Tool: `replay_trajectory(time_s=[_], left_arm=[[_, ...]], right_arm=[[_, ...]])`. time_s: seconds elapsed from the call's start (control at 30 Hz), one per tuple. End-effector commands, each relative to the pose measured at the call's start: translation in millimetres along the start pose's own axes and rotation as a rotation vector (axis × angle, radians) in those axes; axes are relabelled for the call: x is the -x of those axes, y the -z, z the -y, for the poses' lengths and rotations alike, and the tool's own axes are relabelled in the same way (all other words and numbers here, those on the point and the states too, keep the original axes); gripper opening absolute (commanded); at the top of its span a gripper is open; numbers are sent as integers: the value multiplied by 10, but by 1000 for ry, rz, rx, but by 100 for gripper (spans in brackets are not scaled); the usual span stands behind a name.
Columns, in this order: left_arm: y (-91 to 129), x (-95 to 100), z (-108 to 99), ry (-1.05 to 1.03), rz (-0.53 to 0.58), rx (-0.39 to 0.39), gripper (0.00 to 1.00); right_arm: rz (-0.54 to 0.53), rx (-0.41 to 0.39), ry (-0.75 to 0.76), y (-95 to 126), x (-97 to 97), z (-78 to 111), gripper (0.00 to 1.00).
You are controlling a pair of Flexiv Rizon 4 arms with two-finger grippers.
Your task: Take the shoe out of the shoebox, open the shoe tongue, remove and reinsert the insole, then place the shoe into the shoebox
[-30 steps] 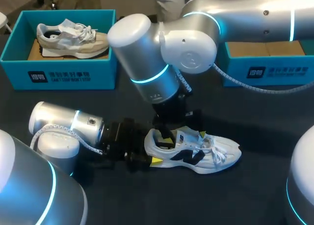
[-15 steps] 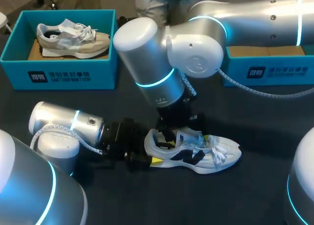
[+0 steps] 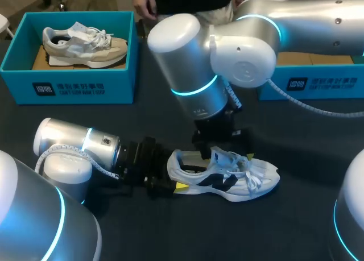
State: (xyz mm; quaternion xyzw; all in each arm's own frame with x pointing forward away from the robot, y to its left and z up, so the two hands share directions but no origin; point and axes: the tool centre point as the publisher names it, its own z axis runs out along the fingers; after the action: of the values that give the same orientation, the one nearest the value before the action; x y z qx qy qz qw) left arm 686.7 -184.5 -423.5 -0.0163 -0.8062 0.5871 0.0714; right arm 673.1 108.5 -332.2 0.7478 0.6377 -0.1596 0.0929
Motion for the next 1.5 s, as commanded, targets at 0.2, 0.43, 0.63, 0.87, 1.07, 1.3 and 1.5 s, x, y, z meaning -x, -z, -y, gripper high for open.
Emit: replay_trajectory(time_s=[0.2,0.43,0.63,0.87,1.07,1.3,1.5], left_arm=[[-7,11,-9,1,0,2,0],[-7,11,-9,1,0,2,0],[-7,11,-9,1,0,2,0],[-7,11,-9,1,0,2,0],[-7,11,-9,1,0,2,0],[-7,11,-9,1,0,2,0],[-7,11,-9,1,0,2,0]], right_arm=[[-74,-14,-8,20,124,-13,87],[-125,-43,15,20,34,9,67],[-156,-48,25,63,-9,20,46],[-202,-46,55,106,-40,21,41],[-271,-32,104,159,12,-3,0],[-339,-56,150,205,224,-57,0],[-444,1,241,169,472,-100,0]])
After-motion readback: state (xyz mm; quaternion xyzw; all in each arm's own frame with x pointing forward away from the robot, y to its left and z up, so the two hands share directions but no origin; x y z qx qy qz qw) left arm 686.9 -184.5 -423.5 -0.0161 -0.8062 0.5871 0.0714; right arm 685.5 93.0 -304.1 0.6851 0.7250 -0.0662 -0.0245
